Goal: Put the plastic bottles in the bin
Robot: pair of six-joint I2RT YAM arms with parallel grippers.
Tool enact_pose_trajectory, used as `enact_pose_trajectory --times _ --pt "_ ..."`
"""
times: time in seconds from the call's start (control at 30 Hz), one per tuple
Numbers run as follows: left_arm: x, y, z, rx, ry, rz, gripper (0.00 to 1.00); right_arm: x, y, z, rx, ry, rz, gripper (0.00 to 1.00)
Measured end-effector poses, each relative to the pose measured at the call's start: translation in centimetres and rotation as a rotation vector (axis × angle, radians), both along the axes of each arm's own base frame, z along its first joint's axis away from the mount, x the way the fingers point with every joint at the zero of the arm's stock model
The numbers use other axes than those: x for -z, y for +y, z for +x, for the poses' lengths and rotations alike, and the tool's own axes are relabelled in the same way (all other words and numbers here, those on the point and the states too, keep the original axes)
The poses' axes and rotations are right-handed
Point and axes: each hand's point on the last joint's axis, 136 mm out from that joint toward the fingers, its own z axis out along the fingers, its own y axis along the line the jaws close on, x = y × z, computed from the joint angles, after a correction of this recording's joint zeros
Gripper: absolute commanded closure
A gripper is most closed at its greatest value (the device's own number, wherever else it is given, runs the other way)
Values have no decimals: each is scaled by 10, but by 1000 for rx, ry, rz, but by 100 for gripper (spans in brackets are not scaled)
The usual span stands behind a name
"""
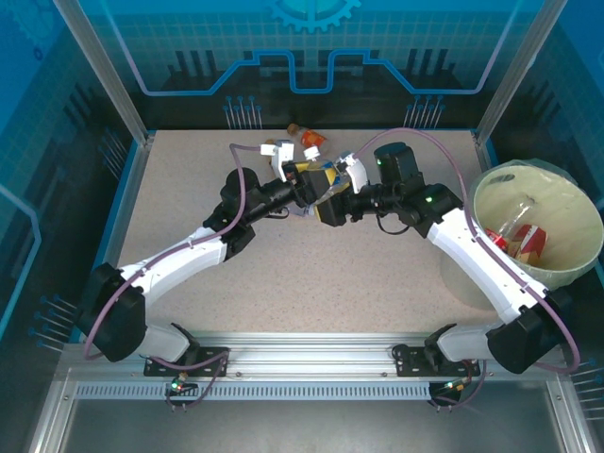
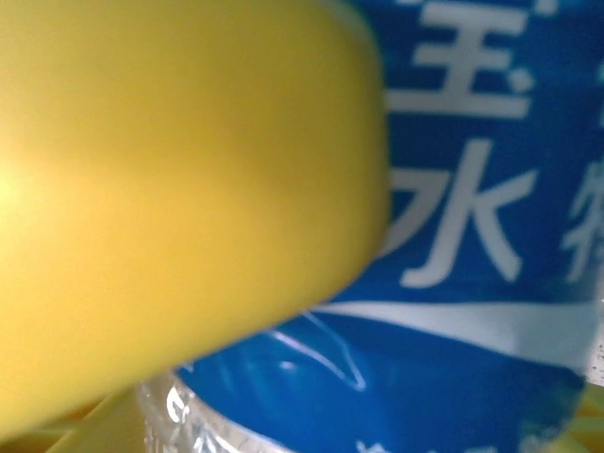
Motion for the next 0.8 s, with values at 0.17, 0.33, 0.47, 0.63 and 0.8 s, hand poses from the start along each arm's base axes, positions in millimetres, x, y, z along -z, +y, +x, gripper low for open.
enact_pose_trajectory --times 0.17,0.33,0.47,0.63,0.8 --pt "0 -1 1 0 -8 -6 53 0 0 2 11 7 -2 44" --pt "0 -1 2 1 -7 -7 37 1 -2 4 25 5 -15 49" --pt "0 -2 1 4 -7 -7 25 3 -4 4 31 -3 -35 54" --pt "-1 -2 1 8 -7 -1 20 5 -15 12 99 -34 -83 56" --pt "-4 -3 -3 26 -25 9 7 3 -36 20 196 -62 -136 58"
